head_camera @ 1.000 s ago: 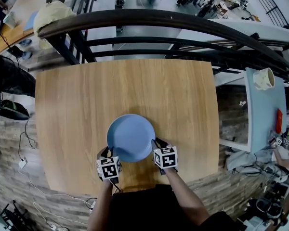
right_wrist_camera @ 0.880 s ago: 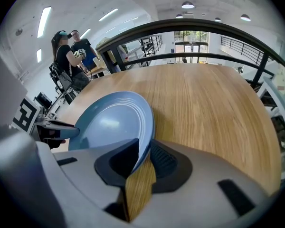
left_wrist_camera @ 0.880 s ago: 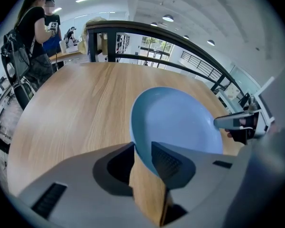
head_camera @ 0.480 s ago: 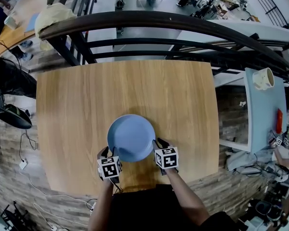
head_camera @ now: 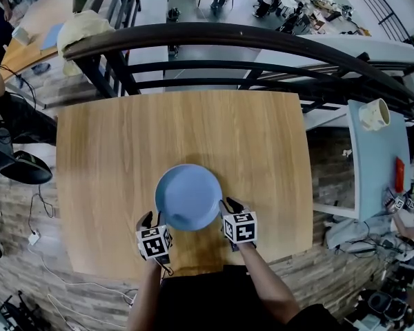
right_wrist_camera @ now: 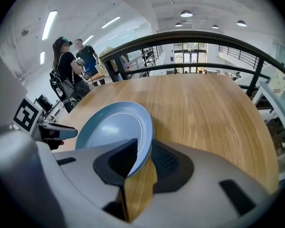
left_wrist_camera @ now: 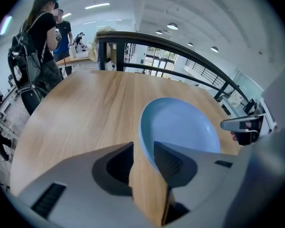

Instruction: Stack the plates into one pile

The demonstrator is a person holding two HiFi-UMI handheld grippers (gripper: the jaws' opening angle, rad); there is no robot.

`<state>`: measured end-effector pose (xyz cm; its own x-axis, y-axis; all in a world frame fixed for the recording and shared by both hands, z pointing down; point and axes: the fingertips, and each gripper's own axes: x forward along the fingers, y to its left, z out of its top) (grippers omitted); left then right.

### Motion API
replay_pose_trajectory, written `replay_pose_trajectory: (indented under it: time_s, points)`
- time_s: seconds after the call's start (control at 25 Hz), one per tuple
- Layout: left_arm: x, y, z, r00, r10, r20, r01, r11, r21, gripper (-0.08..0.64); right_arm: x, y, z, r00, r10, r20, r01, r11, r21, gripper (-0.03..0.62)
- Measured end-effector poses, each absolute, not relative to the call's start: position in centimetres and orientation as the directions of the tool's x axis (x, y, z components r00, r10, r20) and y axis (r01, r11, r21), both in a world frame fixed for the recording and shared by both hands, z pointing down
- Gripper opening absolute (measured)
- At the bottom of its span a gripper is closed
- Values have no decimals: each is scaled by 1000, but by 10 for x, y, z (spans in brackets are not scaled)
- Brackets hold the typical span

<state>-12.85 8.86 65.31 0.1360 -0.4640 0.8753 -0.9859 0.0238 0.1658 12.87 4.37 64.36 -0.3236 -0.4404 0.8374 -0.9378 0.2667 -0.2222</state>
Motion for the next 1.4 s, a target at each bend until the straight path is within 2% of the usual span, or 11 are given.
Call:
replay_pose_trajectory:
  time_s: [0.12, 0.28, 0.4, 0.8, 1.4]
  points:
    - [-132, 92, 645, 120, -488, 864, -988, 29, 154, 141, 126, 44, 634, -335, -464, 820, -934, 276, -225, 98]
    - [-132, 97, 629, 109, -524, 845, -989, 32, 147, 67, 122, 45, 617, -350, -496, 794, -929, 295, -225, 72]
    - [-129, 102, 617, 113, -547, 830, -988, 26, 152, 49, 119, 48, 606, -364, -510, 779, -923, 308, -230, 63]
    - [-116, 113, 577, 140, -636, 759, -982, 9, 189, 31, 105, 64, 577, -410, -549, 728, -904, 350, -245, 51]
    - [-75, 122, 482, 246, -806, 538, -964, -143, 226, 22, 101, 85, 512, -462, -643, 610, -885, 381, -269, 47]
